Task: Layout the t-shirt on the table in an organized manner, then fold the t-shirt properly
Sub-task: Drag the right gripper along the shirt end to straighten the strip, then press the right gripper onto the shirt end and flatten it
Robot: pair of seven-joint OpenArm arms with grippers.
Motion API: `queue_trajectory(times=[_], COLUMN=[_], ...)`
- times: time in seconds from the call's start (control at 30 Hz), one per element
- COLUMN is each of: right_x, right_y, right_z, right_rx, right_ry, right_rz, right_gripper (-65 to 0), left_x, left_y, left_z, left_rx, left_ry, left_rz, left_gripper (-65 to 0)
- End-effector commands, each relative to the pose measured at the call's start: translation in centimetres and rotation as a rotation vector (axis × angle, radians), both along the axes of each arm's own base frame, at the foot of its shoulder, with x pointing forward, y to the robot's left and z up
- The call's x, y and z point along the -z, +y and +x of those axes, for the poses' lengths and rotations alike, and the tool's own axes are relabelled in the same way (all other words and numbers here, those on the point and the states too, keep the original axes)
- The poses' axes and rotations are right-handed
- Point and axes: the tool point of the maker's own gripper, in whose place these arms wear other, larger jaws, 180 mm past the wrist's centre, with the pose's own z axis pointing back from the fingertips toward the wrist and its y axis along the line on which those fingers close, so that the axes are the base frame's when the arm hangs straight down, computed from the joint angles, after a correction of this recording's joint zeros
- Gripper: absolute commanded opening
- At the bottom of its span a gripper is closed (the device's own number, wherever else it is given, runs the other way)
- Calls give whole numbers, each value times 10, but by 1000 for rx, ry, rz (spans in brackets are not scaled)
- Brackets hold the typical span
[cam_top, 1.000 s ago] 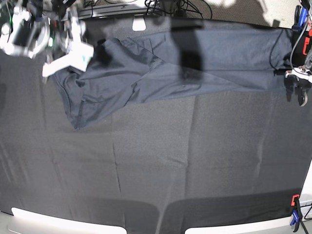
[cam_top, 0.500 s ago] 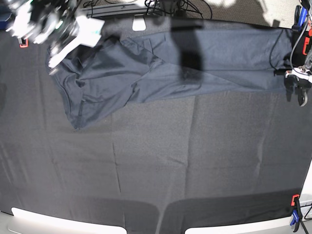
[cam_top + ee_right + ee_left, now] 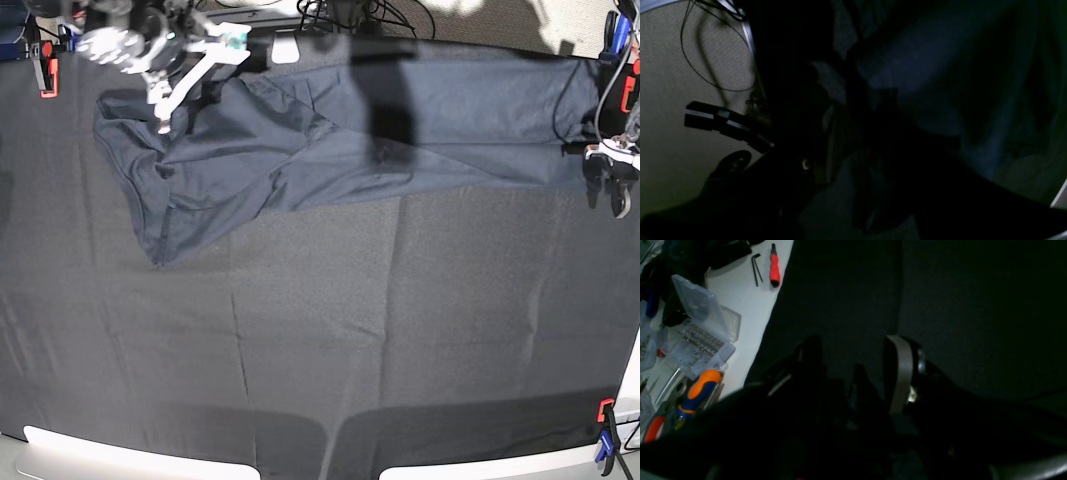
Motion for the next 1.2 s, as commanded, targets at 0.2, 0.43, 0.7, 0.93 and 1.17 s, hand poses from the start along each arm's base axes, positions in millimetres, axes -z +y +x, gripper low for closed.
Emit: queue_trajectory(times=[0.2, 0.43, 0.7, 0.93, 1.17], right_x=[-7, -4, -25, -65, -76], right_y=[21, 23, 43, 83, 96], right_z=[15, 15, 57, 114, 125], right_rx=[-11, -4, 129, 191, 197], right_ry=[-46, -42, -186, -317, -340], right_rz=[64, 67, 184, 361, 411], right_gripper=[-517, -562, -650, -650, -650], left_x=[-16, -16, -16, -15, -14], left_y=[3, 3, 3, 3, 4], left_z=[5, 5, 5, 4, 4], left_rx=[5, 5, 5, 4, 3], left_ry=[-51, -51, -50, -43, -40], left_rz=[24, 24, 23, 23, 23], left_gripper=[-373, -373, -373, -373, -373])
